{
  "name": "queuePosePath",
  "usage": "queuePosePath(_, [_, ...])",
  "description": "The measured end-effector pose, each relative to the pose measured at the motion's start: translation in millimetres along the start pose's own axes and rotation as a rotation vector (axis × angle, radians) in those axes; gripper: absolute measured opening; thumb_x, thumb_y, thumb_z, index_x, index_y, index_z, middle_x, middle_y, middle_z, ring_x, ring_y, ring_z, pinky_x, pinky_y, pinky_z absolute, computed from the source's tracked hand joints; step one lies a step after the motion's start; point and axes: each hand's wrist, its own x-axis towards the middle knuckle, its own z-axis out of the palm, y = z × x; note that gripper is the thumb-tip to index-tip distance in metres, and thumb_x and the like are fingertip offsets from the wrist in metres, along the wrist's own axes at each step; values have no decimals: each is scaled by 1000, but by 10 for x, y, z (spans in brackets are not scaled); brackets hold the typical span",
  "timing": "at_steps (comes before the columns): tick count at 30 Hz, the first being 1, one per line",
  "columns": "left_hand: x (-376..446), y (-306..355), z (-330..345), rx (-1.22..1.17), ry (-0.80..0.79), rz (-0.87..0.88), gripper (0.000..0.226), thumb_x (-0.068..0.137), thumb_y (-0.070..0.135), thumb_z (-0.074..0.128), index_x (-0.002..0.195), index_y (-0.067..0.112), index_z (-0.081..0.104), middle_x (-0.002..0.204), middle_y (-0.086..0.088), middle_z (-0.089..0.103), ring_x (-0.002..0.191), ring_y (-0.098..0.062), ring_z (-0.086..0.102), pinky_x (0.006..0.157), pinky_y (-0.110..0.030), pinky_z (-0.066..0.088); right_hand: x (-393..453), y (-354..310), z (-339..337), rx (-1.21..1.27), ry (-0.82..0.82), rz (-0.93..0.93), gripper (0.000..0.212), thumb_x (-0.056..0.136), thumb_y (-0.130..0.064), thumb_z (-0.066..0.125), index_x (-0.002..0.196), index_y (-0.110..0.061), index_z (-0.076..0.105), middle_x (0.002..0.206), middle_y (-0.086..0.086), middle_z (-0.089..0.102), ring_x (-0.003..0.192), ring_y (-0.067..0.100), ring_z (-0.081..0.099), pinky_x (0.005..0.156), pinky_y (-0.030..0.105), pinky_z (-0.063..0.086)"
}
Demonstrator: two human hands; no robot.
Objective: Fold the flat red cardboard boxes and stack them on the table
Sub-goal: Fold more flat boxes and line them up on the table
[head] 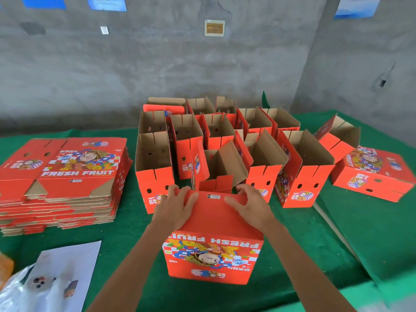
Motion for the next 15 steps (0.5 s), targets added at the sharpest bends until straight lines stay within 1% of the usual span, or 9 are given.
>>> queuePosePath(2, [-20, -31, 21, -7, 24, -15, 55, 103, 68, 25, 148, 39, 37, 155, 0, 33, 133, -35, 49, 101, -55, 48, -11, 60, -29, 145, 126, 148, 71, 94, -83, 24, 96, -25, 64, 102, -3, 67, 102, 24, 64, 86, 41, 50])
queuePosePath(3, [-27, -42, 29, -12, 39, -20, 53, 103, 66, 25, 146, 38, 39, 154, 1, 35, 131, -34, 52, 99, -54, 49, -25, 96, -62, 154, 116, 268, 82, 96, -80, 13, 94, -18, 66, 99, 5, 69, 100, 30, 66, 88, 42, 51])
queuePosePath(4, [-31, -53, 29, -29, 57, -25, 51, 104, 65, 26, 143, 37, 41, 152, 1, 38, 128, -32, 55, 97, -52, 50, -46, 137, -96, 145, 49, 400, 91, 96, -79, 7, 95, -12, 67, 96, 10, 71, 95, 33, 70, 90, 43, 55])
queuePosePath(5, [-28, -67, 28, -48, 73, -29, 49, 104, 64, 26, 141, 36, 43, 149, 1, 40, 124, -31, 58, 94, -51, 51, -63, 185, -130, 148, -61, 516, 95, 94, -80, 4, 95, -9, 67, 89, 13, 74, 84, 31, 74, 84, 41, 60])
queuePosePath(7, [-34, -99, 25, -63, 81, -41, 46, 105, 63, 28, 138, 36, 45, 146, 2, 42, 119, -30, 60, 90, -49, 51, -115, 231, -220, 229, -301, 673, 91, 88, -86, 3, 92, -17, 63, 71, 12, 76, 66, 25, 77, 63, 35, 63])
queuePosePath(8, [-42, -118, 37, -58, 82, -44, 45, 104, 63, 29, 137, 36, 45, 145, 2, 42, 119, -30, 60, 89, -48, 50, -129, 225, -270, 266, -391, 715, 88, 86, -89, 4, 93, -22, 61, 67, 11, 76, 66, 25, 78, 60, 33, 62])
queuePosePath(10, [-71, -145, 75, -49, 90, -32, 45, 104, 64, 30, 136, 37, 44, 145, 3, 41, 118, -30, 60, 89, -48, 51, -136, 237, -323, 303, -501, 770, 90, 84, -92, 7, 101, -21, 59, 75, 15, 77, 72, 28, 79, 63, 32, 62])
queuePosePath(12, [-86, -153, 103, -50, 94, -20, 45, 103, 65, 29, 135, 38, 44, 144, 3, 41, 117, -30, 61, 89, -49, 52, -155, 276, -334, 329, -582, 830, 93, 84, -92, 12, 113, -17, 59, 96, 20, 77, 77, 27, 78, 67, 30, 61])
queuePosePath(15, [-79, -131, 136, -45, 98, -20, 44, 103, 65, 30, 135, 38, 43, 144, 2, 40, 118, -31, 60, 91, -51, 52, -264, 337, -272, 369, -670, 887, 79, 92, -81, 22, 116, -14, 56, 108, 18, 71, 67, 19, 70, 63, 23, 53])
